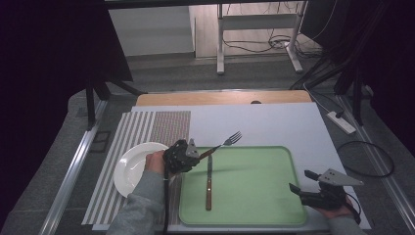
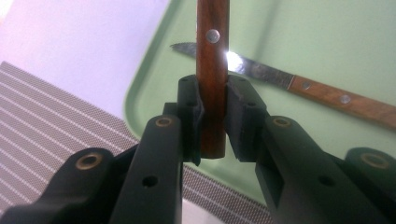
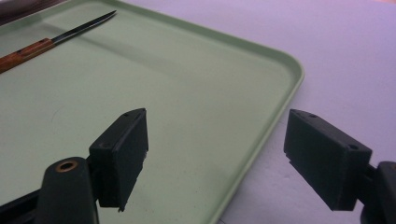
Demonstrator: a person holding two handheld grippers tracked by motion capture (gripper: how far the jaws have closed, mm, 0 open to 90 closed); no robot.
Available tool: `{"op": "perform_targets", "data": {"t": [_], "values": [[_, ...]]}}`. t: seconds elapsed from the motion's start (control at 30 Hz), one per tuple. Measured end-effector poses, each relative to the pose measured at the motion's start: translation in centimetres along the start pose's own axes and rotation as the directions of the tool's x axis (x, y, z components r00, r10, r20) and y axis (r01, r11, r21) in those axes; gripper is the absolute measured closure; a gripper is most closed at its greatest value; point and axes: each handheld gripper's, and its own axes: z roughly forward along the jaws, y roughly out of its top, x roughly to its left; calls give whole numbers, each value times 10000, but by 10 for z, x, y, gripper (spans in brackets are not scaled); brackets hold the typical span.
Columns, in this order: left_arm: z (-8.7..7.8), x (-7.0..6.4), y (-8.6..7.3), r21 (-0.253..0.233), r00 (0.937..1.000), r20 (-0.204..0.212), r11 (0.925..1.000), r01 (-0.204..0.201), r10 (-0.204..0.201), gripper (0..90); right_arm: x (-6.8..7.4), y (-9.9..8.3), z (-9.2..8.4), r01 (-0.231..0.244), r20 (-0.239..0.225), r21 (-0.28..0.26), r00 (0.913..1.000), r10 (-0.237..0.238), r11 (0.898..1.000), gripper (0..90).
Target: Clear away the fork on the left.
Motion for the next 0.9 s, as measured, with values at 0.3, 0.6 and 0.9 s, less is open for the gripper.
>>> {"op": "perform_targets", "data": {"t": [0.3, 0.6, 0.9], "values": [[10, -11, 15, 13, 9996, 87, 9996, -279, 279, 756, 0, 0, 0, 23, 46, 33, 10000, -23, 10000, 227], [19, -20, 32, 53, 9979, 376, 9986, -521, 519, 756, 0, 0, 0, 49, 79, 29, 10000, -49, 10000, 227], [30, -25, 45, 67, 9964, 560, 9979, -642, 637, 756, 0, 0, 0, 65, 89, 35, 9999, -66, 10000, 227]]}}
